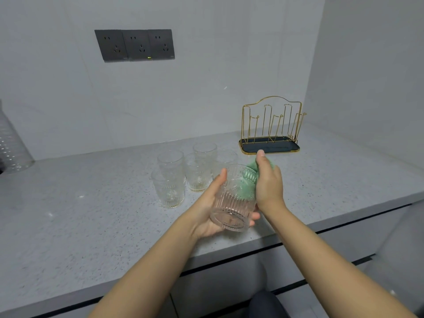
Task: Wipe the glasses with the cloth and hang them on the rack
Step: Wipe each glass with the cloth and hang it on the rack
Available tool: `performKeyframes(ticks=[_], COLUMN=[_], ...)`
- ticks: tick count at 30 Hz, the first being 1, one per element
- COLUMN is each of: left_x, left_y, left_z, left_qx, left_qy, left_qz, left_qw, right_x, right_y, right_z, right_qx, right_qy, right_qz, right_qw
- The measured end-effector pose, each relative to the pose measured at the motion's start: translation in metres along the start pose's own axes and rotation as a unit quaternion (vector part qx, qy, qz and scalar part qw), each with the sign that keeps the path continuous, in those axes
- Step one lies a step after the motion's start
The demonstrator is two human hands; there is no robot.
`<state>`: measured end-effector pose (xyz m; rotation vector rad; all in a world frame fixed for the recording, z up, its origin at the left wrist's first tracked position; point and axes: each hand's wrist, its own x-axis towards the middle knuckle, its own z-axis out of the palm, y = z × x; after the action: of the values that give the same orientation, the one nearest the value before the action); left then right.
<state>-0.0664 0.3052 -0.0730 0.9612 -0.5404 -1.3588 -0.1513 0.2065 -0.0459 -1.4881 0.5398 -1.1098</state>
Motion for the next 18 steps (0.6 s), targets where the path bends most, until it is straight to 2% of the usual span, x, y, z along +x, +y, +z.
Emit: performKeyframes(ticks=[4, 7, 9, 11, 13, 16, 18], left_x=[-0.004, 0.003, 0.003, 0.000, 0.003, 0.010, 0.015], left_y=[0.002, 0.000, 0.007, 0.010, 0.006, -0.006, -0.012], left_z=[0.003, 0.003, 0.006, 0.005, 0.004, 0.005, 0.003], left_qx=[0.129, 0.173, 0.058, -0.076, -0.097, 0.016, 0.159], left_qy=[0.119, 0.191, 0.158, 0.114, 0.090, 0.100, 0.163], left_qz=[0.092, 0.124, 0.086, 0.024, 0.006, 0.091, 0.165], left_qw=[0.980, 0.958, 0.982, 0.990, 0.991, 0.991, 0.960], right_x=[0.019, 0.021, 0.015, 0.010, 0.011, 0.022, 0.027], right_y=[0.000, 0.001, 0.006, 0.011, 0.013, 0.009, 0.008], right_z=[0.002, 0.005, 0.006, 0.004, 0.005, 0.007, 0.008], right_qx=[-0.149, -0.155, -0.081, -0.035, -0.043, -0.087, -0.112], right_qy=[0.108, 0.111, 0.099, 0.089, 0.101, 0.144, 0.158], right_qz=[0.014, 0.014, 0.002, -0.031, -0.053, -0.024, 0.003], right_qw=[0.983, 0.982, 0.992, 0.995, 0.993, 0.986, 0.981])
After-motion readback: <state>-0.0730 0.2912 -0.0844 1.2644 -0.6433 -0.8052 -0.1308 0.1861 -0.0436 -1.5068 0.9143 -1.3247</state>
